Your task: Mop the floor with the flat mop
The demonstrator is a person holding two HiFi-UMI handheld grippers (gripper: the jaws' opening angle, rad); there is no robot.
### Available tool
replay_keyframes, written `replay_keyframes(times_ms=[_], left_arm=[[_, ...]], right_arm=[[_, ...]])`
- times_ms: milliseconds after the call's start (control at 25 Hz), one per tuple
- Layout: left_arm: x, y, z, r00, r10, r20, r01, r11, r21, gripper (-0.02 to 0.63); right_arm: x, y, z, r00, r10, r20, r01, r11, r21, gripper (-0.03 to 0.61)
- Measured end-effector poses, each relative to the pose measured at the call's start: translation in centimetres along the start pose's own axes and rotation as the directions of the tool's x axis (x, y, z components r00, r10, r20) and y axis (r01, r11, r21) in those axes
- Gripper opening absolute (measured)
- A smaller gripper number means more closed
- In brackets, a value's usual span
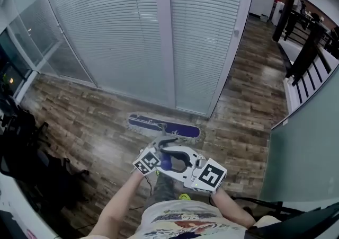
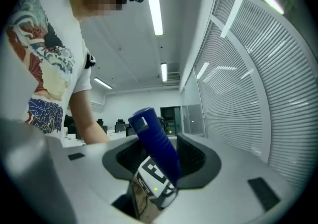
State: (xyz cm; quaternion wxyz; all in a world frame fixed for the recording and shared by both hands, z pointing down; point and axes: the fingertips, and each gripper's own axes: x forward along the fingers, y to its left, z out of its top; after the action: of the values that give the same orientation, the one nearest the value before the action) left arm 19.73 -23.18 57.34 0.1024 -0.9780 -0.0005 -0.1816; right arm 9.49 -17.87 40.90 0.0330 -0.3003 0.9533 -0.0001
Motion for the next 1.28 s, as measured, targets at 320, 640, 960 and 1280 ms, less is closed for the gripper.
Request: replay_keyframes(times_ms=[320, 640, 960, 1280], left_arm=[[-2.2, -10.8, 1.2, 0.999, 0.036, -0.025, -0.037, 0.999, -0.04, 0.091], [-7.3, -18.1, 0.8, 0.996, 0.084, -0.018, -0.085, 0.992, -0.098, 0.106], [-15.2, -28.2, -0.2, 0.996, 0.093, 0.014, -0.09, 0.987, -0.133, 0.117], [-20.3, -36.6, -2.7, 0.997, 0.076, -0.006, -0.076, 0.988, -0.133, 0.133]], right_arm=[[-4.8, 10.3, 1.3, 0.995, 0.088, 0.055, -0.087, 0.996, -0.025, 0.184], [-4.8, 19.6, 0.6, 0.995, 0.1, -0.017, -0.1, 0.995, -0.001, 0.187], [-3.0, 32.5, 1.1, 0.997, 0.079, 0.018, -0.08, 0.997, 0.015, 0.19], [-2.5, 42.6, -1.3, 0.997, 0.073, 0.012, -0.073, 0.997, 0.008, 0.199]])
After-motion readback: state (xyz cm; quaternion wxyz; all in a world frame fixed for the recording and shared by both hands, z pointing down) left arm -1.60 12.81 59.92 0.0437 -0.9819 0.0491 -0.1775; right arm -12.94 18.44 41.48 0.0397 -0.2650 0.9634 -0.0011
